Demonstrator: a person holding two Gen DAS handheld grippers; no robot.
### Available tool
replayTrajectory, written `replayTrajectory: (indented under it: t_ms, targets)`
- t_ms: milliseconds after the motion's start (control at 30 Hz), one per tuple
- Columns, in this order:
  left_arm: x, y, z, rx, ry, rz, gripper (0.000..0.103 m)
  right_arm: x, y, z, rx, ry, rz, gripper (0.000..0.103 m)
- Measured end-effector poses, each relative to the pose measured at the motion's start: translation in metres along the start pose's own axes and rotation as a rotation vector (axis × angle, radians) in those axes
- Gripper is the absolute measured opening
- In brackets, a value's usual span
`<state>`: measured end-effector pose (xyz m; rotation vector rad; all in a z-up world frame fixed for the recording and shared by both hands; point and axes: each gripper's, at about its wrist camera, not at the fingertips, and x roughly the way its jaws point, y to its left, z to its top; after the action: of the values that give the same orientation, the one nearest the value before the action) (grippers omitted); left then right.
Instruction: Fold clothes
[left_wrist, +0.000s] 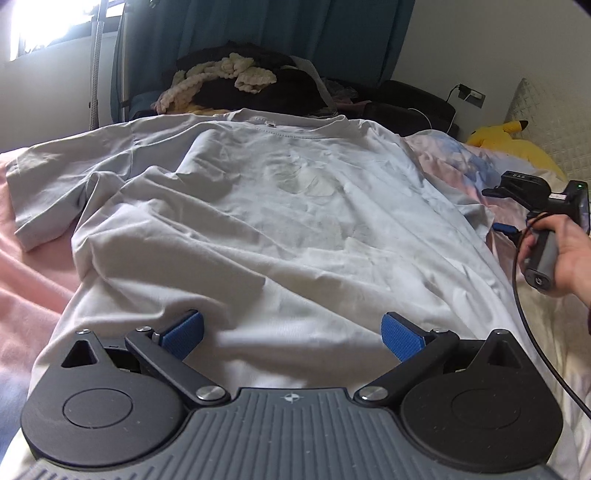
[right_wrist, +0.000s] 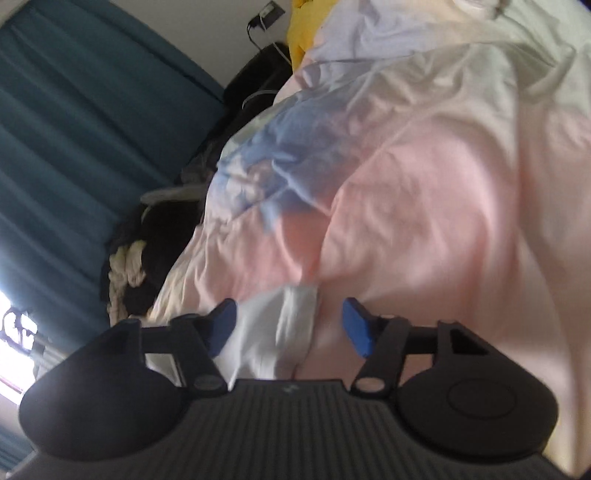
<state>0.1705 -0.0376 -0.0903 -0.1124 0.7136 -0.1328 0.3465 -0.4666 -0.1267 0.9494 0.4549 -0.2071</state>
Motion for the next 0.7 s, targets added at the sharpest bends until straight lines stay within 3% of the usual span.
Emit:
replayTrajectory:
  t_ms: [33,100,133,167,400,500,700]
  targets:
    - [0.002,0.001,0.001,0.001,-0.004,-0.003,0.103,0.000,0.004,0.001,-0.024,-0.010,-0.004,0.057]
    - [0.006,0.002,0.004,0.001,-0.014,-0.011,0.103,0.001,0.013,0.004,-0.071,-0.030,-0.012,0.039]
    - [0.005,0.004,0.006,-0.015,-0.023,-0.007,0.103,0.002,0.017,0.005,-0.094,-0.040,-0.016,0.020]
    - [0.004,0.007,0.008,-0.036,-0.034,0.001,0.103,0.002,0.021,0.006,-0.118,-0.050,-0.020,0.010]
    - [-0.031,0.037,0.020,-0.171,-0.165,0.046,0.103,0.001,0.067,0.019,-0.279,-0.112,-0.032,0.006]
    - [-0.039,0.037,0.023,-0.133,-0.238,0.111,0.103,0.005,0.117,0.025,-0.390,-0.117,-0.032,0.006]
    - [-0.032,0.046,0.029,-0.161,-0.229,0.140,0.103,0.031,0.220,0.005,-0.592,-0.068,-0.024,0.006]
